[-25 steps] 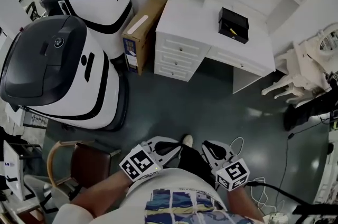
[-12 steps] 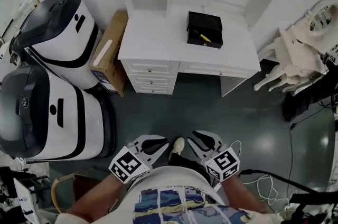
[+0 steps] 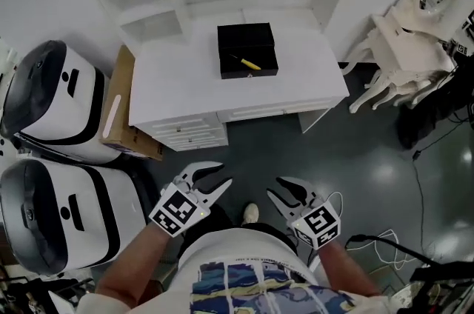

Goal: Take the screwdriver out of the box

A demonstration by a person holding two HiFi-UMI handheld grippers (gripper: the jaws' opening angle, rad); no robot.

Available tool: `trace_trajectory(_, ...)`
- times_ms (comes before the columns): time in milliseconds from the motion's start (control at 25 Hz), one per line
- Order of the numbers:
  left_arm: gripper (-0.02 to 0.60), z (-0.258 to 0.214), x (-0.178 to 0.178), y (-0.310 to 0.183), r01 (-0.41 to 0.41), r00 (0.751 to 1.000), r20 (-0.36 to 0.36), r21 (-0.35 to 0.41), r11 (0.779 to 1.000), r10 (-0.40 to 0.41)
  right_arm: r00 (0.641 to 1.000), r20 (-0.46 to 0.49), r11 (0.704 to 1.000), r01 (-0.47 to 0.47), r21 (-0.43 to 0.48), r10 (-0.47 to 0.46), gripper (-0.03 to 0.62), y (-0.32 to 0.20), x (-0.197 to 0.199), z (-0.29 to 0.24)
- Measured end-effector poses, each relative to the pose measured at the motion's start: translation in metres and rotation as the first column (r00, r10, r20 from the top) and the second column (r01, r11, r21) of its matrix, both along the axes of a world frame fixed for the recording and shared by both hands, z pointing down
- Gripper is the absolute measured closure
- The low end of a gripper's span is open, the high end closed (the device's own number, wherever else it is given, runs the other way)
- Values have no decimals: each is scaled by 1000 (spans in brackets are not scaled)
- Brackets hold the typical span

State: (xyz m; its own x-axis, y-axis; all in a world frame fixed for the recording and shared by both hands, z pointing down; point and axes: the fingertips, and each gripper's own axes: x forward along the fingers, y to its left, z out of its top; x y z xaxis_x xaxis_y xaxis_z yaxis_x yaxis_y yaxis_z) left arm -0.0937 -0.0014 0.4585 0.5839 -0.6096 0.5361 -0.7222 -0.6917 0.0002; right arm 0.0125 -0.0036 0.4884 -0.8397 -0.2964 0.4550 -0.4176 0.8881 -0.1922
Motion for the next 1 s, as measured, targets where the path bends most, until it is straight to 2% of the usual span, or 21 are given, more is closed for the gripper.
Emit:
trace_trajectory(160,462,7,-24,-80,-90,988,131,43,995,84,997,-14,996,-82,-36,82,441,-33,7,10)
trace_trajectory(280,462,16,-45,-145,-179,951,269,70,981,154,988,-34,988,-151,-32,150,442,-60,9,12)
trace_trajectory(400,462,26,-65,-210,-256,902,374,63,964,215,971,-52,972,-235,-33,233,442,-93,10,8)
trace_trajectory(520,462,40,-82,-273,-350,839,454,28,936,300,945,-50,945,-325,-39,323,442,-124,1,-1)
trace_trajectory(680,462,68,-92,-340,-451,753,517,-44,891,407,906,-52,906,-421,-39,419,442,-154,-13,-10)
trace_trajectory(880,462,114,-90,-397,-569,621,569,-146,809,539,845,-65,844,-534,-47,531,442,-177,-27,-15)
trace_trajectory(1000,462,144,-85,-411,-624,530,587,-219,750,612,797,-79,796,-603,-52,599,442,-177,-26,-14)
